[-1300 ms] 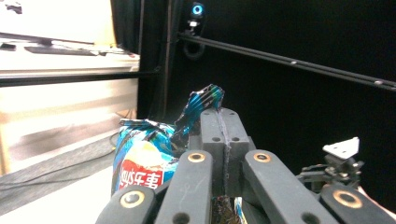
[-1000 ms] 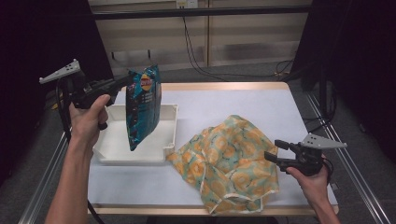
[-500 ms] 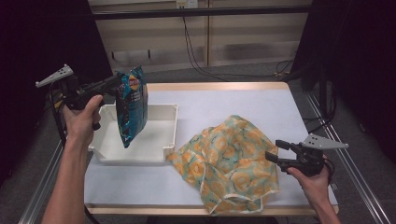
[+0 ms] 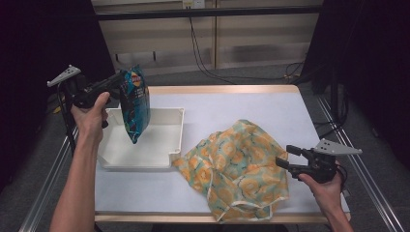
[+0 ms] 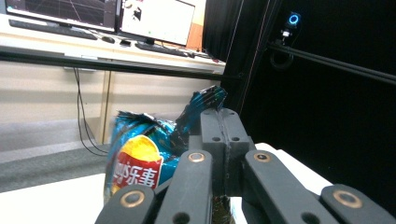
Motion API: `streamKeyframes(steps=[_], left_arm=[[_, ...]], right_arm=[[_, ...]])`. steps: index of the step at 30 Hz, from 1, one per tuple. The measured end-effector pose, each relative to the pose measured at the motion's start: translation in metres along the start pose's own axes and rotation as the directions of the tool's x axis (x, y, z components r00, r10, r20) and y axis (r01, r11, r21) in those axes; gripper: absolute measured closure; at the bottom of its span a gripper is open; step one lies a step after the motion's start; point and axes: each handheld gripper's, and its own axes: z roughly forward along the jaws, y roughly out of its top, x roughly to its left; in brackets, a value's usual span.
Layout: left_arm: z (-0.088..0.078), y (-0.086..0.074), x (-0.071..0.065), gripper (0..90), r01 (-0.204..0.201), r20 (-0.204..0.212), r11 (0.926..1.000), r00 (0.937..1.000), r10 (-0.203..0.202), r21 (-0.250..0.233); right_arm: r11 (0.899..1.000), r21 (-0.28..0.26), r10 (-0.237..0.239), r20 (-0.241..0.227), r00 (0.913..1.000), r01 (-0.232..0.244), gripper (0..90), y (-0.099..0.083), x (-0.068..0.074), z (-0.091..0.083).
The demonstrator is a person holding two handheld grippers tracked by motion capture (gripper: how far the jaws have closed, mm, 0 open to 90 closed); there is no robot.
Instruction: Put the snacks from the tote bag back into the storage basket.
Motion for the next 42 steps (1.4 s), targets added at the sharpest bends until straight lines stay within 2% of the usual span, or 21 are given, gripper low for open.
streamKeyframes(steps=[1,5,6,9,10,11,12,14,18,22,24,26,28,30,31,35,38,42], left_arm=[[0.002,-0.002,0.002,90.0,-0.022,-0.014,0.9995,0.9997,0.023,0.022],[0.016,-0.014,0.004,90.0,-0.001,-0.018,0.9998,0.9998,0.002,0.018],[0.018,-0.016,0.005,90.0,-0.012,-0.012,0.9996,0.9999,0.012,0.025],[0.028,-0.022,0.006,90.0,-0.011,-0.003,0.9994,0.9999,0.011,0.033],[0.031,-0.023,0.005,90.0,-0.011,0.002,0.9996,0.9999,0.011,0.027],[0.034,-0.024,0.003,90.0,0.008,0.002,0.9999,1.0000,-0.008,0.009],[0.036,-0.025,0.004,90.0,-0.016,0.014,0.9996,0.9998,0.015,0.025],[0.042,-0.026,0.000,90.0,-0.002,0.020,0.9998,0.9998,0.001,0.019],[0.053,-0.029,-0.006,90.0,-0.027,0.046,0.9991,0.9986,0.025,0.032],[0.064,-0.034,-0.011,90.0,-0.020,0.053,0.9994,0.9984,0.018,0.029],[0.073,-0.039,-0.015,90.0,-0.027,0.076,0.9990,0.9968,0.024,0.037],[0.080,-0.043,-0.020,90.0,-0.065,0.083,0.9960,0.9948,0.059,0.062],[0.087,-0.046,-0.024,90.0,-0.047,0.097,0.9974,0.9945,0.041,0.055],[0.091,-0.049,-0.025,90.0,-0.061,0.098,0.9958,0.9937,0.054,0.068],[0.094,-0.051,-0.026,90.0,-0.053,0.101,0.9965,0.9939,0.046,0.066],[0.105,-0.057,-0.028,89.8,-0.062,0.114,0.9949,0.9920,0.052,0.080],[0.111,-0.062,-0.029,89.6,-0.090,0.124,0.9907,0.9893,0.077,0.102],[0.120,-0.068,-0.030,89.6,-0.071,0.124,0.9915,0.9906,0.057,0.109]], right_arm=[[1.000,0.000,0.003,0.001,1.0000,-0.003,30.6,0.000,0.000,0.000],[1.000,0.003,0.003,0.003,1.0000,-0.003,30.5,-0.001,-0.001,0.000],[1.000,0.006,0.001,0.001,1.0000,-0.001,30.5,-0.001,-0.001,0.000],[1.000,0.011,-0.003,-0.004,1.0000,0.003,30.5,-0.001,0.001,0.002],[1.000,0.010,-0.003,-0.004,1.0000,0.003,30.5,-0.001,0.001,0.002],[1.000,0.012,-0.004,-0.002,1.0000,0.004,30.5,-0.001,0.001,0.002],[1.000,0.011,-0.002,-0.002,1.0000,0.002,30.5,-0.001,0.001,0.002],[1.000,0.009,-0.001,-0.002,1.0000,0.001,30.5,-0.001,0.001,0.002],[1.000,0.010,-0.003,-0.004,1.0000,0.003,30.2,-0.001,0.001,0.002],[1.000,0.007,0.000,-0.005,1.0000,0.000,30.2,0.000,0.002,0.002],[1.000,0.006,0.001,-0.006,1.0000,-0.001,30.2,0.000,0.001,0.002],[1.000,0.006,0.003,-0.005,1.0000,-0.003,30.2,0.000,0.002,0.002],[1.000,0.005,-0.001,-0.006,1.0000,0.001,30.2,-0.001,0.001,0.001],[1.000,0.004,-0.001,-0.006,1.0000,0.001,30.2,0.000,0.001,0.001],[1.000,0.004,-0.002,-0.006,1.0000,0.002,30.2,0.000,0.001,0.001],[1.000,0.004,-0.004,-0.008,1.0000,0.004,30.2,0.000,0.001,0.001],[1.000,0.007,-0.002,-0.010,0.9999,0.002,30.2,0.000,0.001,0.002],[1.000,0.007,-0.004,-0.011,0.9999,0.004,30.1,0.000,0.001,0.003]])
